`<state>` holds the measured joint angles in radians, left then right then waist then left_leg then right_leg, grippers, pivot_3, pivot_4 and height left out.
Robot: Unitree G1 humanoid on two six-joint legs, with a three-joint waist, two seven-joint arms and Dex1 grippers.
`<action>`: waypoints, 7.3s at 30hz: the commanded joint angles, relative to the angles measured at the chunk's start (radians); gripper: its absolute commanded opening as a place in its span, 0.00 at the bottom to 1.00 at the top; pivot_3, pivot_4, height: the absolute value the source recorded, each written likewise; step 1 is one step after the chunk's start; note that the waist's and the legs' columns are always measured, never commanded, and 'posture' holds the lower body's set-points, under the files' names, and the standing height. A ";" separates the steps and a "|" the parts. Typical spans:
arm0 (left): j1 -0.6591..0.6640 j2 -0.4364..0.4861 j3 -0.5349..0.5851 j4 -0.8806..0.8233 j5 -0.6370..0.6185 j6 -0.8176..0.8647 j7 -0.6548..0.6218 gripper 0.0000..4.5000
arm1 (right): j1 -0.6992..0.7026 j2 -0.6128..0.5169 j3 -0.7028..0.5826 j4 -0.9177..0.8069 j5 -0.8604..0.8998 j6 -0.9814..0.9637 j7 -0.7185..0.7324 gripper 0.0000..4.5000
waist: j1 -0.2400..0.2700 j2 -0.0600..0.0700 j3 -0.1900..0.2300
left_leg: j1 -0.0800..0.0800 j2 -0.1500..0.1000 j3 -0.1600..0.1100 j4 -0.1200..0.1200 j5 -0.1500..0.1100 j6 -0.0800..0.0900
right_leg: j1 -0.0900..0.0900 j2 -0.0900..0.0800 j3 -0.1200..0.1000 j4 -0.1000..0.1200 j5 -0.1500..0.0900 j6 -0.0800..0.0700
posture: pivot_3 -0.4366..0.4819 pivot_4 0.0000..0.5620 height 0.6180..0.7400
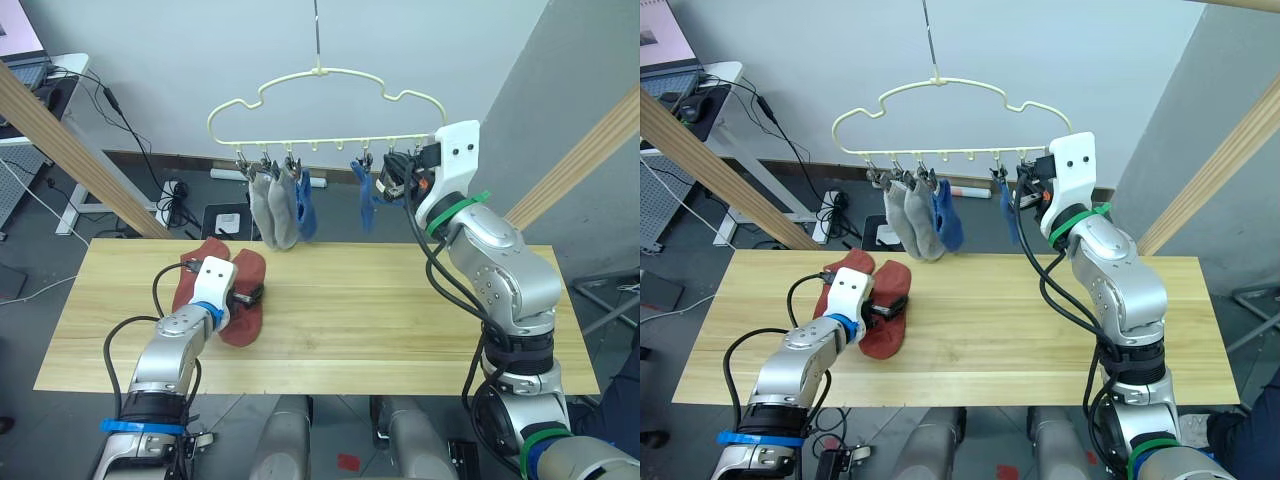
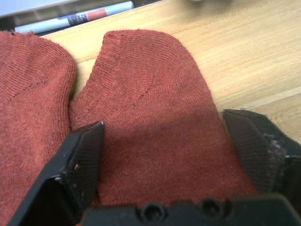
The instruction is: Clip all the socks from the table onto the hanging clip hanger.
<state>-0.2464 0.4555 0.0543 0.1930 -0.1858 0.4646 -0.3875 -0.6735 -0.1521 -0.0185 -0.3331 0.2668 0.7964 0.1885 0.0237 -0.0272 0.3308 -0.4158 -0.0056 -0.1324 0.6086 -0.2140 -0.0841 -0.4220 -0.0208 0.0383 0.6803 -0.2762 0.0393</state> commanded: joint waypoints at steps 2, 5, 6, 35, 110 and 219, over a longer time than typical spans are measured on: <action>0.062 0.013 -0.069 -0.009 0.045 -0.024 -0.067 0.60 | 0.031 -0.004 -0.015 -0.042 0.006 0.023 -0.018 0.00 | 0.002 0.000 0.000 | 0.000 0.000 -0.001 0.000 0.000 0.000 | 0.000 0.000 0.000 0.000 0.001 -0.002 | 0.64 0.61 1.00; 0.087 0.018 -0.098 -0.044 0.078 -0.063 -0.083 0.42 | 0.039 -0.014 -0.013 -0.047 0.008 0.027 -0.011 0.00 | 0.002 0.000 0.000 | -0.001 -0.001 0.000 0.000 0.000 0.000 | 0.000 -0.002 0.000 -0.001 0.002 -0.004 | 0.64 0.59 1.00; 0.092 0.020 -0.107 -0.050 0.090 -0.074 -0.086 0.35 | 0.040 -0.017 -0.014 -0.047 0.008 0.027 -0.008 0.00 | 0.003 0.000 -0.001 | -0.001 -0.001 0.000 0.000 0.000 0.000 | 0.000 -0.002 0.000 -0.001 0.002 -0.004 | 0.64 0.59 1.00; -0.014 -0.259 -0.155 -0.518 -0.218 -0.005 -0.168 0.01 | -0.270 0.075 -0.493 0.029 0.326 0.790 -0.058 0.00 | 0.001 0.000 0.000 | -0.004 -0.001 0.000 0.001 0.000 0.002 | 0.000 -0.001 -0.003 -0.002 0.003 -0.004 | 0.61 0.60 1.00; -0.081 0.077 0.082 -0.762 -0.525 0.137 -0.268 0.98 | 0.197 0.117 0.135 -0.104 -0.291 -0.247 -0.312 0.30 | 0.002 -0.001 0.000 | -0.009 0.000 -0.002 0.000 0.006 -0.007 | -0.005 0.001 -0.001 -0.001 0.002 -0.004 | 0.71 0.60 1.00; -0.116 0.070 0.068 -0.767 -0.559 0.109 -0.207 0.98 | -0.016 0.273 0.074 0.192 -0.307 -0.377 -0.321 0.51 | 0.002 -0.001 0.000 | -0.008 0.000 -0.001 0.000 0.006 -0.006 | -0.006 0.001 -0.003 0.000 0.003 -0.005 | 0.73 0.61 1.00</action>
<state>-0.3643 0.5240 0.1195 -0.5449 -0.7431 0.5983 -0.5835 -0.6696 0.1104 0.0573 -0.1257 -0.0398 0.4430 -0.1249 0.0258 -0.0287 0.3310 -0.4237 -0.0057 -0.1335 0.6089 -0.2080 -0.0904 -0.4276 -0.0193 0.0356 0.6806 -0.2733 0.0345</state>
